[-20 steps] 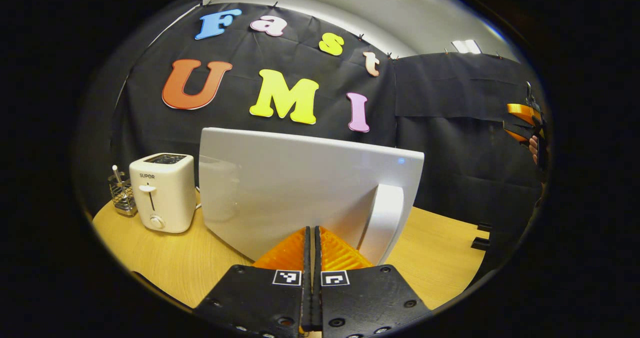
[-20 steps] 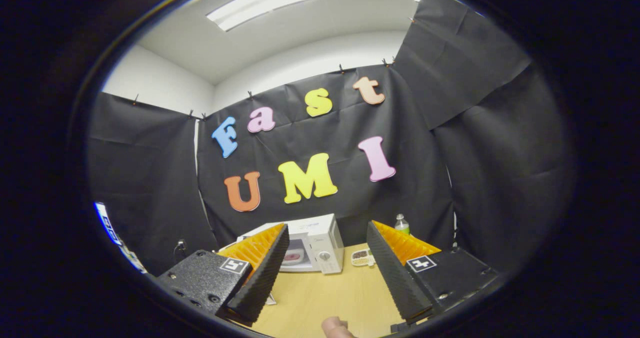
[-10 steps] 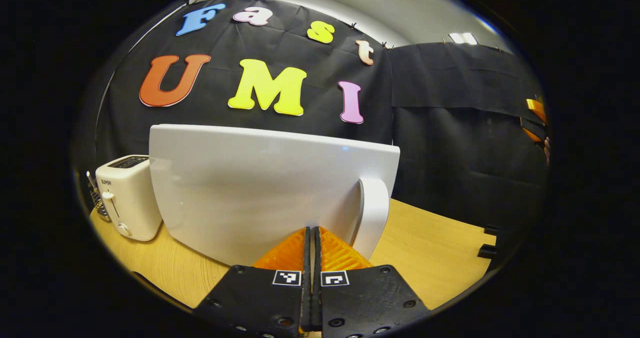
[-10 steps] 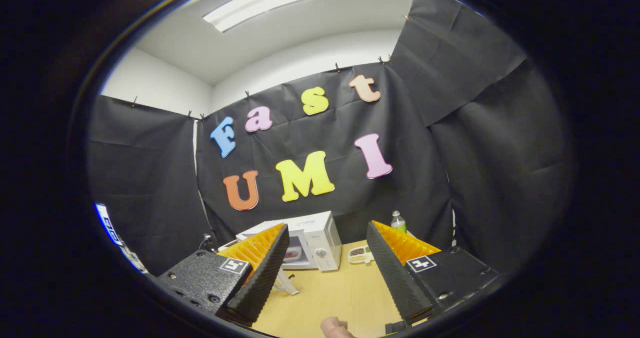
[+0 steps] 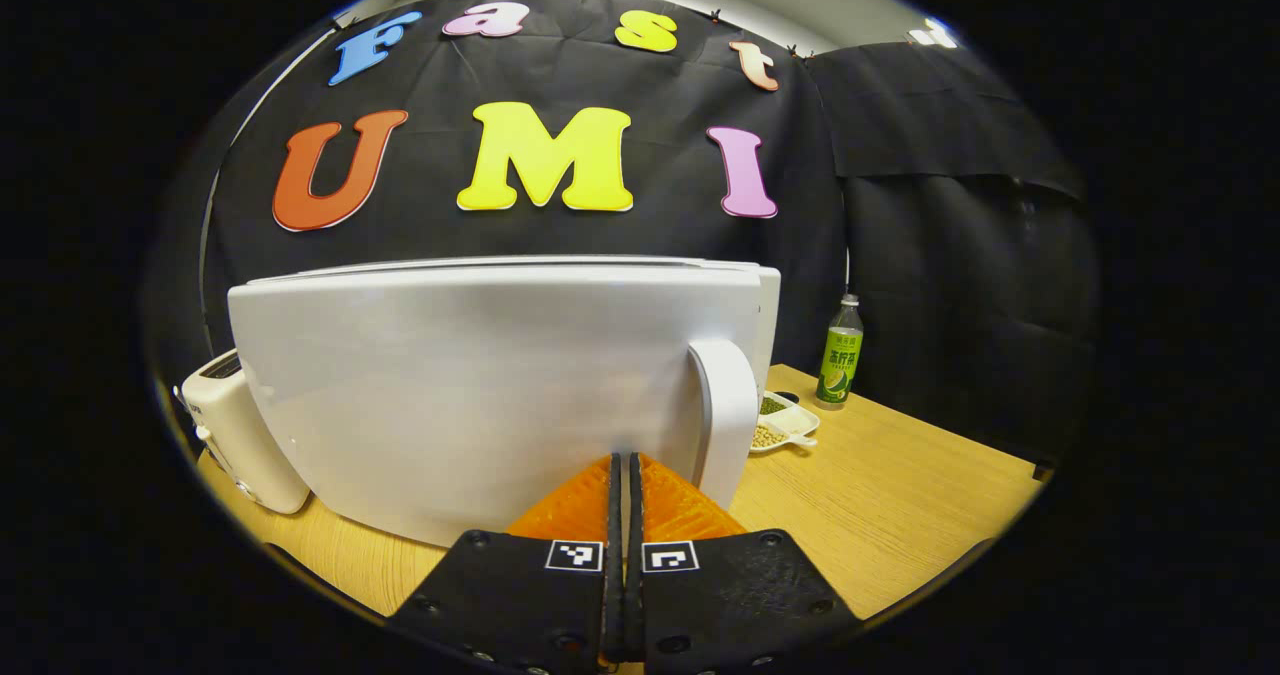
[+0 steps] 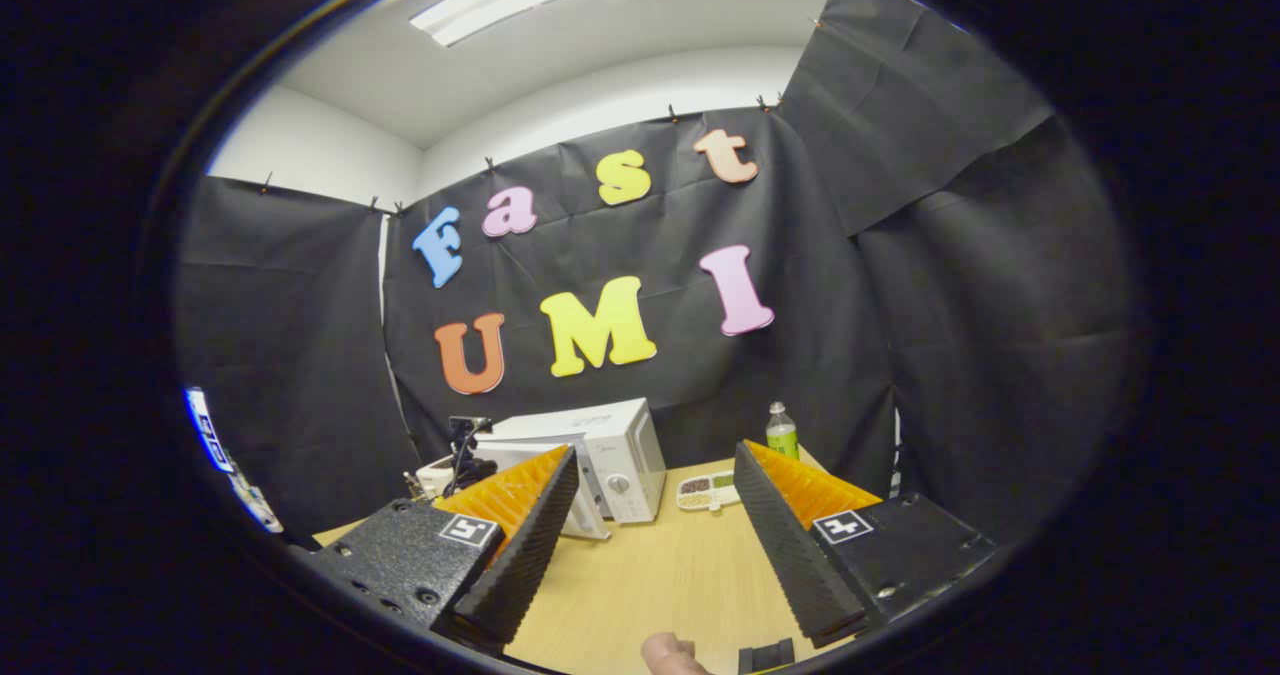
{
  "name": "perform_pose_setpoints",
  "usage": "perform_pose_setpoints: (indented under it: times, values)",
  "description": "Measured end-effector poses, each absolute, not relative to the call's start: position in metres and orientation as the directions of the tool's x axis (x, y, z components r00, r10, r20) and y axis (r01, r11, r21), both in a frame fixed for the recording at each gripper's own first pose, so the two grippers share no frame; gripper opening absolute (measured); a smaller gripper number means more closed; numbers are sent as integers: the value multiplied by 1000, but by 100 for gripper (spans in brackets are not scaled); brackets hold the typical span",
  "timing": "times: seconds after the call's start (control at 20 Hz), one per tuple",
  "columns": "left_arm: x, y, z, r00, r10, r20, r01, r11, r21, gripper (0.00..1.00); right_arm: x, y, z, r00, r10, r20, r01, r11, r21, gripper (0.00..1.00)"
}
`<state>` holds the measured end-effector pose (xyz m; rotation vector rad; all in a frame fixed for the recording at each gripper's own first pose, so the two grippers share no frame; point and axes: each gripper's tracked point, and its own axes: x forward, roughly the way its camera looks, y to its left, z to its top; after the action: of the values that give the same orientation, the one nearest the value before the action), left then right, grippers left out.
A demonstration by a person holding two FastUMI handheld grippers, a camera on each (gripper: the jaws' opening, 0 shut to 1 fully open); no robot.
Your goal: Open the microwave oven with the left hand, put the food in, and close the microwave oven.
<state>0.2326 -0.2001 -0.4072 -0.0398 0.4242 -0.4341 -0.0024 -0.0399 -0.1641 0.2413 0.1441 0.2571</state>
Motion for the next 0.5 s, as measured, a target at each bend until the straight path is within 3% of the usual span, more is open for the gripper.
perform_pose_setpoints:
  times: [0.05, 0.1, 0.15, 0.2, 0.25, 0.3, 0.35, 0.45, 0.5]
  values:
    - [246, -198, -410, 836, -373, -401, 369, 925, -91, 0, 2, -43, -167, 957, 266, -113, -230, 938, 259, 99]
    - [258, -195, -420, 848, -313, -427, 325, 945, -47, 0, 6, -48, -169, 960, 258, -112, -221, 938, 267, 89]
    - [264, -190, -429, 850, -255, -460, 283, 959, -9, 5, 8, -53, -173, 961, 250, -120, -210, 940, 270, 89]
    - [277, -198, -430, 862, -255, -439, 282, 960, -4, 0, 11, -58, -177, 963, 241, -123, -201, 941, 272, 89]
    - [270, -199, -433, 849, -246, -467, 270, 963, -16, 4, 14, -63, -179, 965, 231, -127, -190, 943, 274, 99]
    - [270, -200, -429, 855, -250, -454, 267, 963, -28, 0, 16, -67, -182, 966, 223, -130, -180, 943, 279, 99]
    - [268, -201, -433, 850, -252, -462, 266, 963, -36, 4, 17, -70, -185, 967, 216, -133, -172, 943, 284, 89]
    - [267, -200, -431, 853, -264, -451, 272, 961, -48, 5, 19, -73, -191, 967, 212, -144, -162, 940, 300, 89]
    - [267, -199, -431, 852, -265, -451, 270, 961, -55, 4, 19, -72, -193, 964, 217, -151, -162, 937, 310, 99]
